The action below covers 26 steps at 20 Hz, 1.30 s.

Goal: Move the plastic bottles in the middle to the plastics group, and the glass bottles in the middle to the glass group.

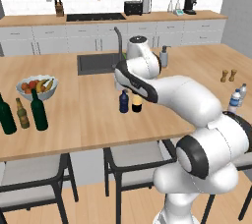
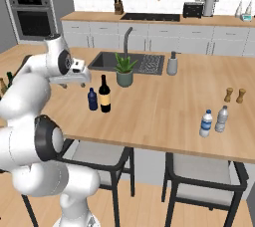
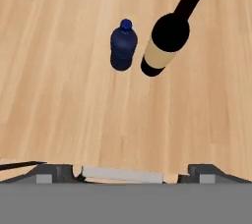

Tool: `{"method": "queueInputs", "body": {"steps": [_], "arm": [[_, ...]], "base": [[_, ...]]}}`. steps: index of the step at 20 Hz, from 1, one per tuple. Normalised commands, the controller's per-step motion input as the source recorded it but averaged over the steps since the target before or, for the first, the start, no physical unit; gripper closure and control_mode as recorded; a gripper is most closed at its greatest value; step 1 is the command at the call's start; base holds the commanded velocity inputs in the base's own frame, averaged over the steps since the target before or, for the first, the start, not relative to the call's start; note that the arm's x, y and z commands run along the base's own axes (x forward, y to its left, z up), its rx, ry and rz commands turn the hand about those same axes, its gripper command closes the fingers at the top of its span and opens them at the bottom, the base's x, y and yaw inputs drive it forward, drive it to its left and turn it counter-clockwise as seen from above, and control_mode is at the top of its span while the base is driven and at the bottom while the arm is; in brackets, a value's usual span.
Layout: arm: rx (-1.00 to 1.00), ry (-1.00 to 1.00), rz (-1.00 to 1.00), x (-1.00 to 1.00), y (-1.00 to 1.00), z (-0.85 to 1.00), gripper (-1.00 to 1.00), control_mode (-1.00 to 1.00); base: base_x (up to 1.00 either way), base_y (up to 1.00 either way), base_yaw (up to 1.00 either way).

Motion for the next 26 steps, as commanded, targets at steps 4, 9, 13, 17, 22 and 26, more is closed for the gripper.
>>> {"method": "queueInputs", "body": {"steps": [4, 9, 13, 17, 22, 26], "arm": [[0.14, -0.16, 0.15, 0.22, -0.93, -0.16, -1.00, -1.00], [0.14, -0.17, 0.16, 0.49, -0.45, -0.22, -1.00, -1.00], [0.06, -0.11, 0.03, 0.62, 0.00, -0.12, -1.00, -1.00], [-0.09, 0.13, 0.00, 0.57, 0.00, 0.06, -1.00, -1.00], [-0.13, 0.20, 0.00, 0.47, 0.00, 0.03, -1.00, -1.00], [-0.03, 0.00, 0.00, 0.40, 0.00, -0.21, -1.00, -1.00]], "base": [[0.00, 0.00, 0.00], [0.00, 0.00, 0.00], [0.00, 0.00, 0.00], [0.00, 0.00, 0.00], [0.00, 0.00, 0.00], [0.00, 0.00, 0.00]]}}
